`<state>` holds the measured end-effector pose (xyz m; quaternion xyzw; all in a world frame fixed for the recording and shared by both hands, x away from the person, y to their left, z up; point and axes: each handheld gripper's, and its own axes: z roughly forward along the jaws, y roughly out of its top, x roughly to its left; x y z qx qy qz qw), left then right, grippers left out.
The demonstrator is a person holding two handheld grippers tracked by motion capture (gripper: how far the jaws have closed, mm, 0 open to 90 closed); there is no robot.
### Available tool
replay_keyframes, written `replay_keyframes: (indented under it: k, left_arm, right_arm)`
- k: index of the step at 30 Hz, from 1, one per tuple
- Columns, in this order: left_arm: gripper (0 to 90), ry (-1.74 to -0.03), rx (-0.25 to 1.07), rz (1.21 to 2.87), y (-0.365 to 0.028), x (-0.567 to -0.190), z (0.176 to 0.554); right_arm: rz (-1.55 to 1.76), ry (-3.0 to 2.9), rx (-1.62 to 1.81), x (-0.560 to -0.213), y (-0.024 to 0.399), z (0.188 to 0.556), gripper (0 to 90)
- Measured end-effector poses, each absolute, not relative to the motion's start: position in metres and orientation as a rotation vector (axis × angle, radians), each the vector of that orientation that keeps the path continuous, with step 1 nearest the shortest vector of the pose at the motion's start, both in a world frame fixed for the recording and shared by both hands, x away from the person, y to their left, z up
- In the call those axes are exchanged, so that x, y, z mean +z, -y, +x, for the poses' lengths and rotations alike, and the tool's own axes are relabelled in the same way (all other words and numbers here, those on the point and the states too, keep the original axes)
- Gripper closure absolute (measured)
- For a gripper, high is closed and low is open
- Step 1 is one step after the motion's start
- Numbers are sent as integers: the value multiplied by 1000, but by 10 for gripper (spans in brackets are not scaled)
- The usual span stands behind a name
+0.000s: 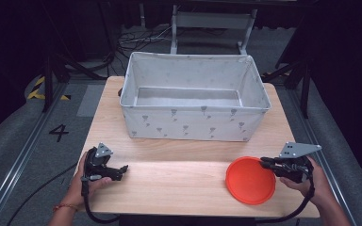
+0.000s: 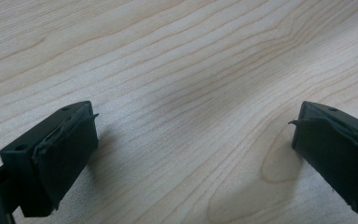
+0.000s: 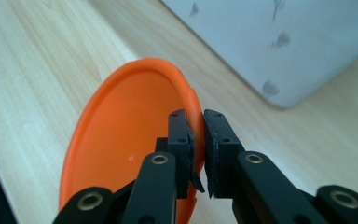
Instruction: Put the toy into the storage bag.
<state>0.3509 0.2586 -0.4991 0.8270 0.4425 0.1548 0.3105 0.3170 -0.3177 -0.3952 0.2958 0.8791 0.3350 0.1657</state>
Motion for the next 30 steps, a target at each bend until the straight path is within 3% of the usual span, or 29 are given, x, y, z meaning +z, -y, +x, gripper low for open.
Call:
replay_keyframes:
  k: [14,30]
  left_arm:
    - [5,-1177,408,2179,-258,-499,350]
    - [6,-1184,409,2180,-258,-499,349]
  right_arm:
    - [734,-2504,872,-359,297,320,825]
    - [787,-2385,856,-315,334,320,825]
